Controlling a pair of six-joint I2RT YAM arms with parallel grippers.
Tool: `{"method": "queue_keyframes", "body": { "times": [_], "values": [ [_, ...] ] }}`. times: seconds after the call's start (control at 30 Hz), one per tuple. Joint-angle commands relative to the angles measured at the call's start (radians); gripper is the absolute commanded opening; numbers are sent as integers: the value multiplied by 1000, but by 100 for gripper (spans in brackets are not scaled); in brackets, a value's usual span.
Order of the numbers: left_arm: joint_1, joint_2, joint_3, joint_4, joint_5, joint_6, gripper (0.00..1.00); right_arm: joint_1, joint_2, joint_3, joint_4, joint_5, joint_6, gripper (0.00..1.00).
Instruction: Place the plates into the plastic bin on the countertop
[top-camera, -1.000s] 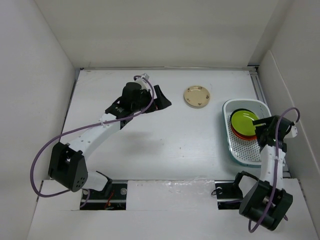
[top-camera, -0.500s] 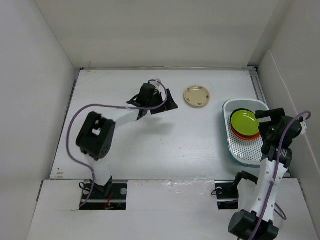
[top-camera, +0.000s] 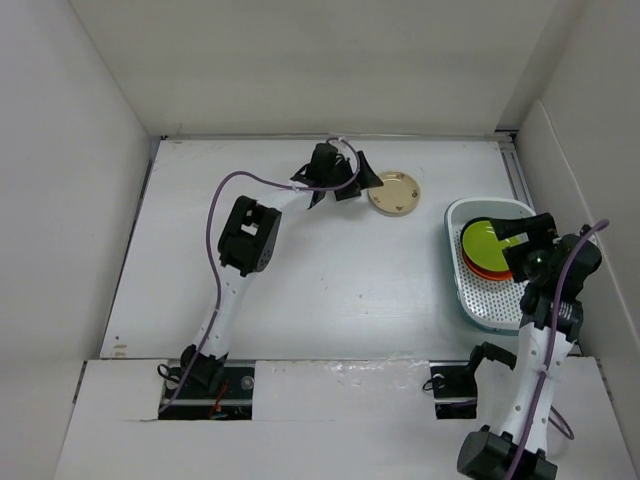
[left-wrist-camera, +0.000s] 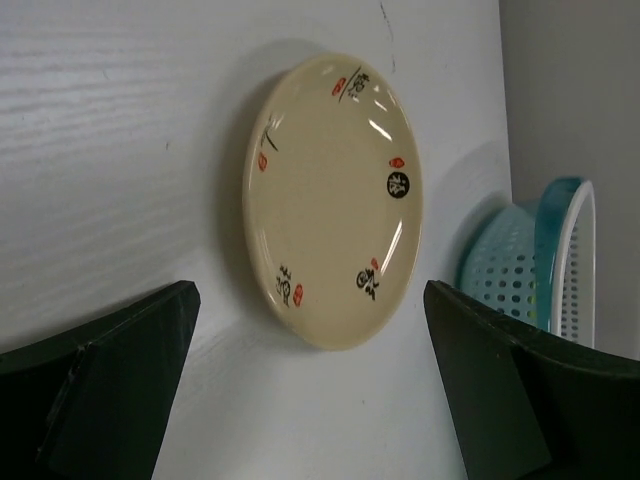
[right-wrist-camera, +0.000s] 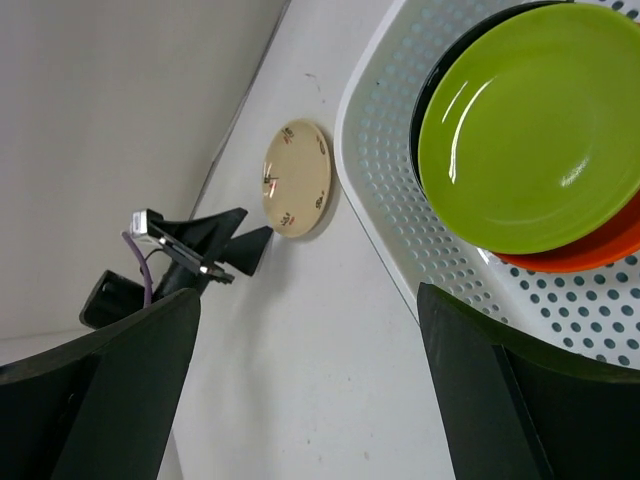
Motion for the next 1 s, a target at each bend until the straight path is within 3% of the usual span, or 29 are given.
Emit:
{"method": "queue_keyframes", "body": {
  "times": [0.0, 0.13, 0.17, 0.3, 0.43, 0.53, 0.63, 0.77, 0.83, 0.97],
  "values": [
    [11, 68, 94, -99, 12, -39, 97, 6, 29, 20, 63, -46, 5, 95],
    [11, 110, 152, -119, 0, -77, 85, 6, 53, 30, 63, -68, 15, 94],
    [1, 130, 167, -132, 0, -77, 76, 6, 53, 30, 63, -91, 15, 94],
    [-8, 170, 245, -182, -11, -86, 56, 6, 53, 21, 74, -103, 24, 94],
    [-28, 198, 304, -217, -39, -48, 48, 6, 42, 21, 74, -134, 24, 92],
    [-28, 213, 324, -237, -29, -48, 21, 6, 42, 21, 83, -145, 33, 92],
    [-28, 203, 324, -262, -72, -48, 2, 6, 52, 21, 83, -154, 33, 92],
    [-19, 152, 278, -264, -82, -39, 0, 15, 52, 21, 94, -174, 33, 92],
    [-19, 93, 182, -229, -82, -26, 0, 24, 61, 9, 134, -197, 22, 91],
    [-19, -215, -132, -141, -57, 29, 0, 117, 61, 0, 278, -310, -2, 91]
  ]
}}
